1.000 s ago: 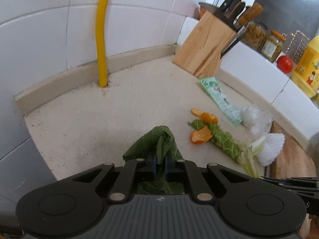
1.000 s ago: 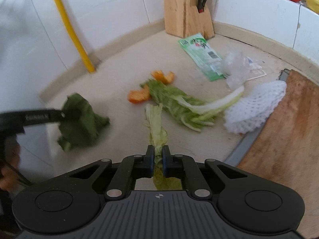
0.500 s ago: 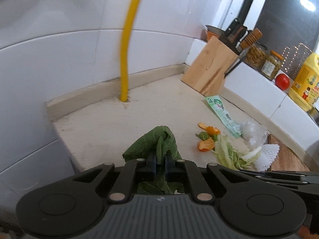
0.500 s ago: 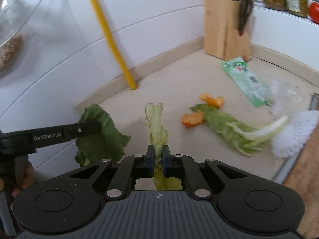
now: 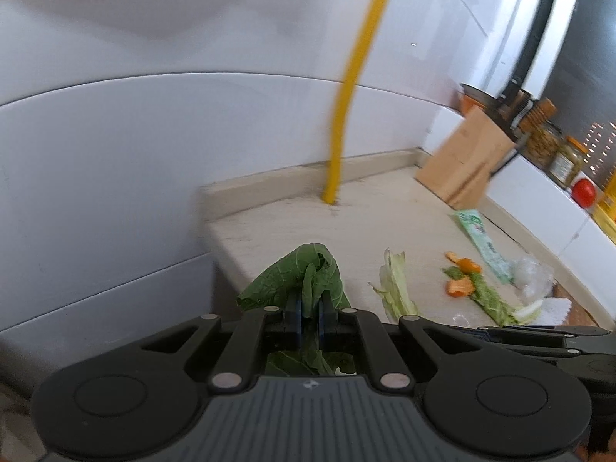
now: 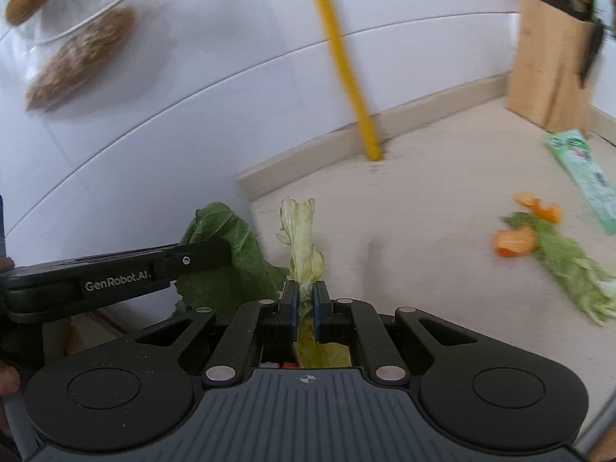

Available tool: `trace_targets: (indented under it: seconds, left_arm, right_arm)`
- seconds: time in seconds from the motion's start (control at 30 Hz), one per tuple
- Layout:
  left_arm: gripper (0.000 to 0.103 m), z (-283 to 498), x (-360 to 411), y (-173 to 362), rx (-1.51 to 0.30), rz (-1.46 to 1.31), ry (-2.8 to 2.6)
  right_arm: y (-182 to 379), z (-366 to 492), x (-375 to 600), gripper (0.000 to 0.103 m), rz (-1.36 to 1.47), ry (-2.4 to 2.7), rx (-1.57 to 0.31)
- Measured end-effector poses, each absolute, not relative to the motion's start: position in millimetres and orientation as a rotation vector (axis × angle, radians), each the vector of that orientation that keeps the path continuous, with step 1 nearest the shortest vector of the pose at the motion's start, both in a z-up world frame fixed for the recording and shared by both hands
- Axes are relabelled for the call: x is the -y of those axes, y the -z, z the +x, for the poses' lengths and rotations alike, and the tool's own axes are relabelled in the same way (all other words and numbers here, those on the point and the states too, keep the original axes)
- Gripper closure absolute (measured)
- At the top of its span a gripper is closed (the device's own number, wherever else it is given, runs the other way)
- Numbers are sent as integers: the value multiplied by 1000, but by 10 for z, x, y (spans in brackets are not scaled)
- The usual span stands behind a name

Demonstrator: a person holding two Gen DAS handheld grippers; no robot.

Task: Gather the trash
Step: 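Lift the green leaf with the left tool while the right tool lifts the cabbage stalk toward the bin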

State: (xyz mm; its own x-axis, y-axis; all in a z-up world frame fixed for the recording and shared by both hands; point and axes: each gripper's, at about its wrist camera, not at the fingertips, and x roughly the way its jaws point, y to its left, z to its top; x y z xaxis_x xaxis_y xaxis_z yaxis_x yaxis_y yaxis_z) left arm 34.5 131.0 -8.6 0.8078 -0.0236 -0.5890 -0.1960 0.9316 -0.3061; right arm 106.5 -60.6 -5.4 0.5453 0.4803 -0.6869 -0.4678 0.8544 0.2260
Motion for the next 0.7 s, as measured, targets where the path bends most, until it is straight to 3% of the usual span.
trace_targets:
  seconds: [0.7]
  left_arm:
    - [99,-227,-2086,379,-664,-435,-282]
  right_arm:
    - [432,1006,-512,92,-101,-703,-908]
